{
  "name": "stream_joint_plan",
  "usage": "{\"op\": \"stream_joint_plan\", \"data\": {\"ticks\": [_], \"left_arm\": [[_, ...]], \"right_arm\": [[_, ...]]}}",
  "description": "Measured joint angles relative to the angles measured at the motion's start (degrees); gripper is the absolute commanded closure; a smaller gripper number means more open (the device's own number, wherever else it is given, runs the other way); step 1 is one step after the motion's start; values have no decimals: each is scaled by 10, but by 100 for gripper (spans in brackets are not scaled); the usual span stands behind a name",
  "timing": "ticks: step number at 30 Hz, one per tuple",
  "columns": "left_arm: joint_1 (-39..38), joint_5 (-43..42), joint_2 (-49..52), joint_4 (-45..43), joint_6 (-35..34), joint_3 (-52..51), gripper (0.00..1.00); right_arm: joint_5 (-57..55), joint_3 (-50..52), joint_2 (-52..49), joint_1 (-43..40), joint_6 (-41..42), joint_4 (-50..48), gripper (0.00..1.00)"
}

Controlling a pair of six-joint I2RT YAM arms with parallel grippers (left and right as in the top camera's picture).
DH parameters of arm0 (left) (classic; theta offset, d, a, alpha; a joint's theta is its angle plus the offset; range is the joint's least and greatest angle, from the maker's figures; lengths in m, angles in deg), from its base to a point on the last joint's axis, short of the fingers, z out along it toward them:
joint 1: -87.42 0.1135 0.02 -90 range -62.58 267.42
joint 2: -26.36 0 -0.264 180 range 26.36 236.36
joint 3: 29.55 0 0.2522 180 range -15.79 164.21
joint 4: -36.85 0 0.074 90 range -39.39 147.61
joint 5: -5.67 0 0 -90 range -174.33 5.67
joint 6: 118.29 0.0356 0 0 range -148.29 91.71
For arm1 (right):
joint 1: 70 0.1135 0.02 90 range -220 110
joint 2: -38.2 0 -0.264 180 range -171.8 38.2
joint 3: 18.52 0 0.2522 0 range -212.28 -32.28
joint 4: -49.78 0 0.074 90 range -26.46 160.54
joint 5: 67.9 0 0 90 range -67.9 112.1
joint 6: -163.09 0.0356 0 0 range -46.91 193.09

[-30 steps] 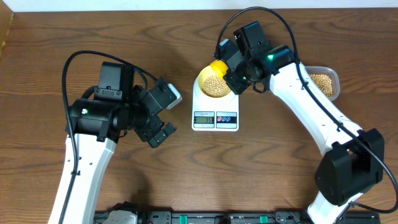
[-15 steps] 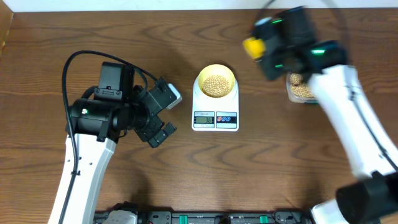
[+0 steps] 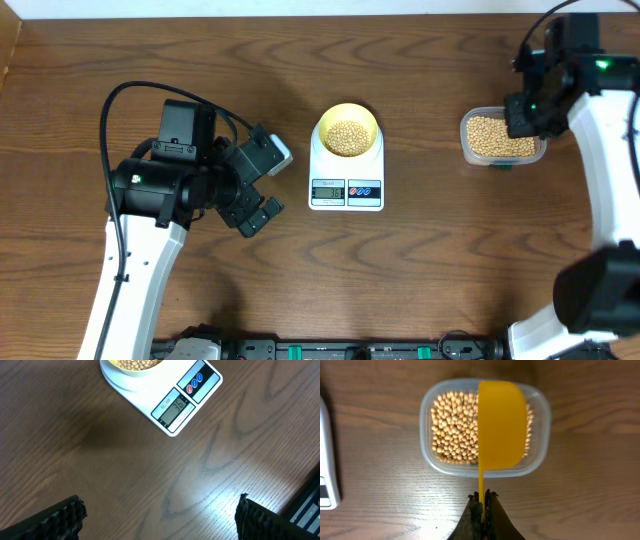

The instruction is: Scoop item into bowl and weigh 50g on scale

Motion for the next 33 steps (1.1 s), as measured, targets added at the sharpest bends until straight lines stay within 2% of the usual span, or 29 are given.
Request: {"op": "stream_joint_plan", "data": {"ticks": [10, 23, 33], "left_arm": [[0, 0, 0, 0, 0, 0, 2], [0, 0, 0, 0, 0, 0, 3], [0, 0, 0, 0, 0, 0, 2]], "right_arm": [[-3, 7, -107, 4, 2, -4, 99], [100, 7, -110, 1, -11, -3, 99], [212, 17, -110, -67, -12, -3, 99]]}}
